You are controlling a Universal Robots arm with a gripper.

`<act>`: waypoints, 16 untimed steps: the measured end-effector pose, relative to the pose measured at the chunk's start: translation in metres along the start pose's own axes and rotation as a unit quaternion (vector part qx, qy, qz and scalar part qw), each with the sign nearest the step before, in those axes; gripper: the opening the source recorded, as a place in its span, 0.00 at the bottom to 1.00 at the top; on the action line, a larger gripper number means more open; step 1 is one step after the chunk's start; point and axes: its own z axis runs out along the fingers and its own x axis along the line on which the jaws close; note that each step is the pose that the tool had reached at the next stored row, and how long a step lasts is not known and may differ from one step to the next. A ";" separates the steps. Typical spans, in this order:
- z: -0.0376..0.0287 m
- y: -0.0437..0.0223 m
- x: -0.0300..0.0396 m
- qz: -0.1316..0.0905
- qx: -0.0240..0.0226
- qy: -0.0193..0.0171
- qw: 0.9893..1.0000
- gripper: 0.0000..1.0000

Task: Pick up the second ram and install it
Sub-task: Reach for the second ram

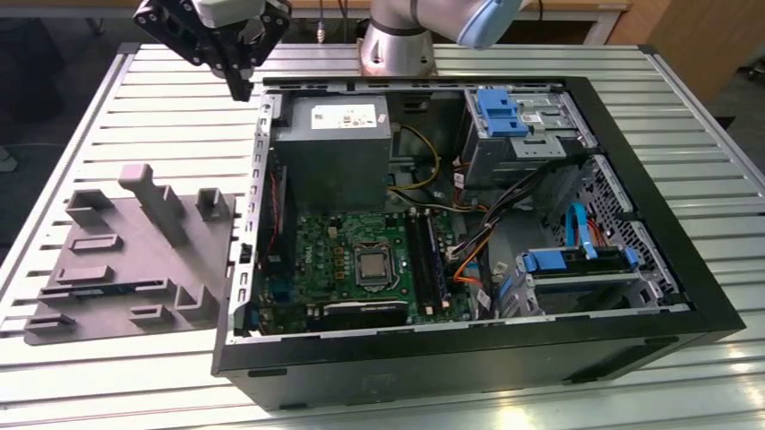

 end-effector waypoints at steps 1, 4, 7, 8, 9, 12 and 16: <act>-0.0001 -0.0001 0.0011 0.000 0.000 0.000 1.000 0.11; -0.0001 -0.0003 0.0044 0.000 0.000 0.000 1.000 0.11; -0.0003 -0.0006 0.0081 0.000 0.000 0.000 1.000 0.11; -0.0003 -0.0007 0.0094 0.000 0.000 0.000 1.000 0.11; -0.0003 -0.0008 0.0107 0.000 0.000 0.000 1.000 0.11; -0.0004 -0.0011 0.0144 0.000 0.000 0.000 1.000 0.11; -0.0006 -0.0015 0.0192 0.000 0.000 0.000 1.000 0.11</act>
